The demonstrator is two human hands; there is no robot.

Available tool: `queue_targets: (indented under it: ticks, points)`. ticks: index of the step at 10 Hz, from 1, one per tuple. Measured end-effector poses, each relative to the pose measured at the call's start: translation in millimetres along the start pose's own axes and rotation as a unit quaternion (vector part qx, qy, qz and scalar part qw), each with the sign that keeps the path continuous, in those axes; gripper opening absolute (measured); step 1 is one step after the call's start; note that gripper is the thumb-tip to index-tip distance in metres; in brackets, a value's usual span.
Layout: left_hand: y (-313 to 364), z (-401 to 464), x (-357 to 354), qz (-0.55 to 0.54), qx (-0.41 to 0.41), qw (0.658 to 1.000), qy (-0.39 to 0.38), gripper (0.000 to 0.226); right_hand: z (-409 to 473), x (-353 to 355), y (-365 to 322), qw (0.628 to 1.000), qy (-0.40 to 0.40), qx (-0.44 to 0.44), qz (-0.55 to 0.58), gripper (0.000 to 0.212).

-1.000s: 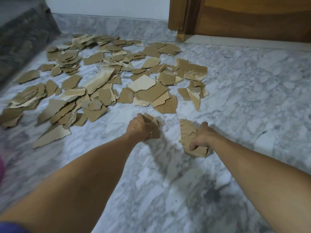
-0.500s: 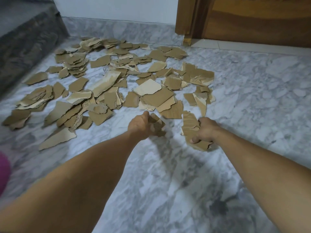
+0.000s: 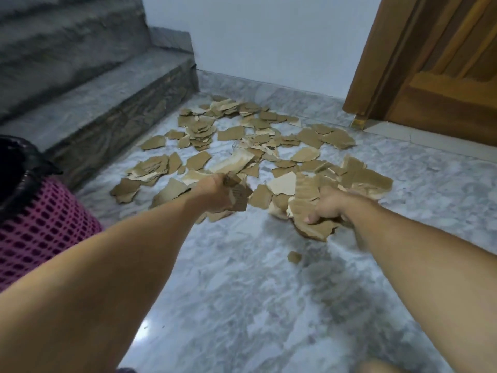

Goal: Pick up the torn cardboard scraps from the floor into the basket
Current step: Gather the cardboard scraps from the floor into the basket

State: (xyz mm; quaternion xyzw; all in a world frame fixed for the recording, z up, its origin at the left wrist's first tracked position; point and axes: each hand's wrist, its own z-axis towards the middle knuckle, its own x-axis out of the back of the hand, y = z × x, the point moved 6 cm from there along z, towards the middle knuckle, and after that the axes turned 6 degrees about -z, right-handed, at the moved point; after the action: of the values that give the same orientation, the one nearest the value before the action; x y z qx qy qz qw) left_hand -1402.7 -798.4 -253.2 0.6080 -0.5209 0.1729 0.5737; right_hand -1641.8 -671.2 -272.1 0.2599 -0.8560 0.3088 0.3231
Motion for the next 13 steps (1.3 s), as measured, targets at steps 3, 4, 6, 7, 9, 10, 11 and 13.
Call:
queue_targets:
  ticks: [3, 4, 6, 7, 9, 10, 11, 13]
  points:
    - [-82, -18, 23, 0.086, 0.081, 0.993, -0.014, 0.035, 21, -87, -31, 0.992, -0.052, 0.005, -0.111, 0.049]
    - [-105, 0, 13, 0.091, 0.071, 0.993, -0.016, 0.018, 38, -115, -16, 0.993, -0.047, -0.04, -0.104, 0.044]
    - [-108, 39, -7, 0.085, 0.055, 0.994, -0.046, 0.021, 54, -150, 4, 0.996, 0.0, -0.05, -0.072, 0.057]
    - [-115, 47, -15, 0.087, 0.07, 0.991, -0.073, 0.028, 61, -156, 5, 0.996, -0.043, -0.067, -0.039, 0.054]
    - [-140, 51, 18, 0.095, 0.099, 0.989, -0.052, 0.033, 86, -128, -51, 1.0, -0.017, -0.017, 0.007, 0.072]
    - [-148, 50, 39, 0.072, 0.126, 0.989, -0.035, 0.032, 93, -109, -92, 0.999, -0.033, 0.003, 0.034, 0.081]
    - [-158, 53, 42, 0.057, 0.148, 0.987, -0.04, 0.031, 105, -96, -127, 0.999, -0.036, 0.021, 0.02, 0.066]
    - [-185, 81, 25, 0.05, 0.2, 0.978, -0.031, 0.033, 151, -108, -174, 0.993, -0.066, 0.057, -0.074, 0.07]
